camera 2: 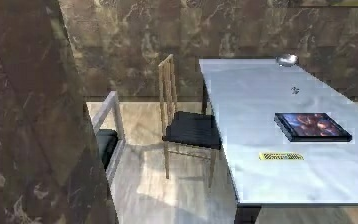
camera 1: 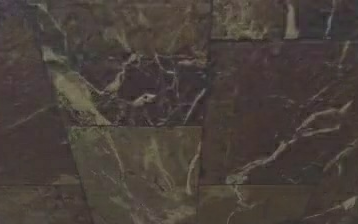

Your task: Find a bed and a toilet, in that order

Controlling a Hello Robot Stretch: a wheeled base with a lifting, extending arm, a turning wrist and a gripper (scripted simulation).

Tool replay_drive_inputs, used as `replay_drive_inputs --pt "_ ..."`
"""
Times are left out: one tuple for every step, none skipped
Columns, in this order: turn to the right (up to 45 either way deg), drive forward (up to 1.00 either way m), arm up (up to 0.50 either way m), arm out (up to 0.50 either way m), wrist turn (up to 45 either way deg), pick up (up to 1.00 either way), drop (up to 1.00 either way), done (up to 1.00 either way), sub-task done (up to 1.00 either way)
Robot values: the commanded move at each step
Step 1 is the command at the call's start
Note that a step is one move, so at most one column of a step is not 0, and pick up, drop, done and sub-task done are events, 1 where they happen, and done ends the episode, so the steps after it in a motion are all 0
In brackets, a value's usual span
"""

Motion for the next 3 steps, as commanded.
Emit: replay_drive_inputs --pt "-45.0 0.00 0.00 0.00 0.0 0.00 0.00 0.00 0.00" --pt "-45.0 0.00 0.00 0.00 0.0 0.00 0.00 0.00 0.00" --pt "-30.0 0.00 0.00 0.00 0.0 0.00 0.00 0.00 0.00"
